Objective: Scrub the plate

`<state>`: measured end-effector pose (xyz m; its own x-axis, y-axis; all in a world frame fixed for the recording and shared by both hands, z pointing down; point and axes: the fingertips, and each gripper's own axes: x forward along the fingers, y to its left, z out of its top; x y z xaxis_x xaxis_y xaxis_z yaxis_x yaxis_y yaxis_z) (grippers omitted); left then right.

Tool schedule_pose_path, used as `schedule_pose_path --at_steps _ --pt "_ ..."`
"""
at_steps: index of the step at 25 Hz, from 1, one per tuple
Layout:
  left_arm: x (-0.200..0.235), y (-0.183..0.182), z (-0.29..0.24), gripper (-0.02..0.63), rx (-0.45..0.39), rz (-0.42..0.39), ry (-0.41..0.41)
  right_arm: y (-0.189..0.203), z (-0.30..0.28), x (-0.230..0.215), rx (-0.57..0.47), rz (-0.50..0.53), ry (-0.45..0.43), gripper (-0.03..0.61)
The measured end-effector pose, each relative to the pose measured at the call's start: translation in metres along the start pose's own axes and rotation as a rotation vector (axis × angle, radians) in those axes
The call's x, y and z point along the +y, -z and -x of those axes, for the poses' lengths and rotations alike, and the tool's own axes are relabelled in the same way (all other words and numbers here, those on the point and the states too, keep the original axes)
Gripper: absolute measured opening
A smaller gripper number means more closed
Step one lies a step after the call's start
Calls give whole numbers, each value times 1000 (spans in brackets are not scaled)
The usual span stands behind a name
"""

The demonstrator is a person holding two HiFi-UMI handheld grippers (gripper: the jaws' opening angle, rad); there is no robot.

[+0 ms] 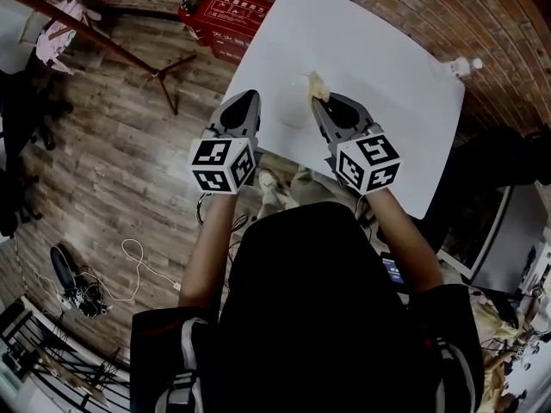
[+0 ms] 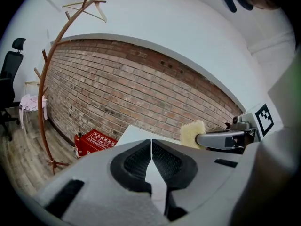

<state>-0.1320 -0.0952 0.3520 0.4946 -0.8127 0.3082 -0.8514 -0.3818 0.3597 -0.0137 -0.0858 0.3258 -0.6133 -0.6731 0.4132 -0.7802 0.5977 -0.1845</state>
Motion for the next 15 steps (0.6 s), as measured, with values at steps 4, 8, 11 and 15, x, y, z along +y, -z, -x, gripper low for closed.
schedule_pose_path --at_steps 4,8,11,15 --pt "-3 20 -19 23 43 -22 20 15 -9 -14 46 31 -1 57" --pt "-6 45 -42 23 99 -66 46 33 -18 -30 90 66 5 57" --pt "0 60 -58 25 145 -115 42 44 -32 -38 111 79 6 57" --pt "7 78 -79 25 206 -217 15 58 -43 -49 142 75 4 55"
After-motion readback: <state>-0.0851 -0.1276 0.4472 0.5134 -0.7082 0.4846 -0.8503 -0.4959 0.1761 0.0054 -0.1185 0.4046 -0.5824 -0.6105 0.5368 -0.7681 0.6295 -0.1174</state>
